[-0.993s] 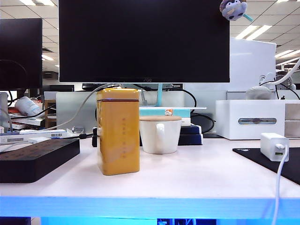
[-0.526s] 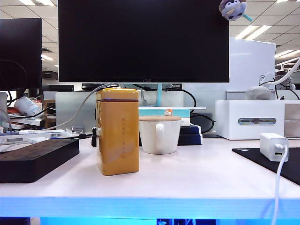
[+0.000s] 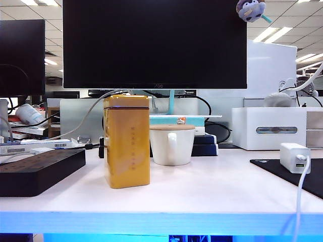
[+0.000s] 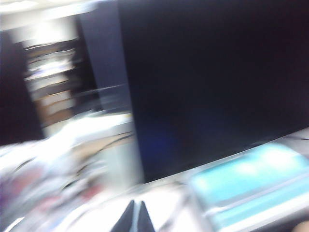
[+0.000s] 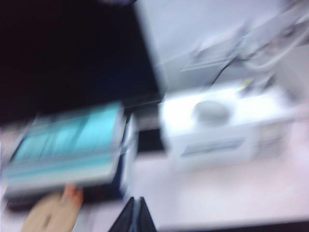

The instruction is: Plug the white charger into the left socket.

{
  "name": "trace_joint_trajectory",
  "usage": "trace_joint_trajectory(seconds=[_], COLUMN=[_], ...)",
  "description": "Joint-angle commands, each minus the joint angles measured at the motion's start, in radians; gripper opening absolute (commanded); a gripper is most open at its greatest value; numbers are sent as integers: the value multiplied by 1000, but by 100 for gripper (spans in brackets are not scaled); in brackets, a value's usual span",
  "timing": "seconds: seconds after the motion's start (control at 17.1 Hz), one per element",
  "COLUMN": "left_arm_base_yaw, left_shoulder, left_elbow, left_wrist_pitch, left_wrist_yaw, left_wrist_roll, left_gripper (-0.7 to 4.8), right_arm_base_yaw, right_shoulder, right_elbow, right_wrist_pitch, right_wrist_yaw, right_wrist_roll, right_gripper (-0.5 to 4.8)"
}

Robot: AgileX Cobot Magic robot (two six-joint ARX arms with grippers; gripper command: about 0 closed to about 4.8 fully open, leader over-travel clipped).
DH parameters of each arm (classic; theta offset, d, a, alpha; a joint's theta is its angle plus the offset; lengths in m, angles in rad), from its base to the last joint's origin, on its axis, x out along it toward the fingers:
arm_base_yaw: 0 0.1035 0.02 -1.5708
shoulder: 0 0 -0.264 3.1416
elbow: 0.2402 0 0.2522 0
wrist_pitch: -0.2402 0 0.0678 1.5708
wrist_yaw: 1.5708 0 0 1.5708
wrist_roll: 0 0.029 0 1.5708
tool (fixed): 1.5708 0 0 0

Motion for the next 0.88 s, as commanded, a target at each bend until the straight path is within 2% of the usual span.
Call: trace_joint_trajectory(seconds=[0.06, 0.18, 0.23, 0.35, 0.47, 0.88], left_arm_base_yaw=[0, 0, 0, 0, 0, 0], left_shoulder=[83, 105, 105, 105, 105, 105], left_elbow=[108, 139, 139, 139, 139, 139], left_wrist_pitch=[21, 21, 20, 20, 19, 20], left_wrist_yaw=[156, 188, 188, 191, 194, 194], left_wrist_roll=[7, 8, 8, 8, 8, 8], left_gripper=[-3, -3, -3, -3, -3, -3], right_arm_base_yaw=[3, 3, 5, 42, 60, 90], right_shoulder=[176, 381, 433, 550, 626, 762], right_elbow=[122, 214, 221, 221, 221, 221], right_wrist_pitch=[-127, -340, -370, -430, -443, -393], right_wrist_yaw=[-32, -13, -19, -19, -14, 82], right_wrist_roll=[112, 124, 103, 95, 73, 72], right_gripper=[-2, 7, 79, 374, 470, 479])
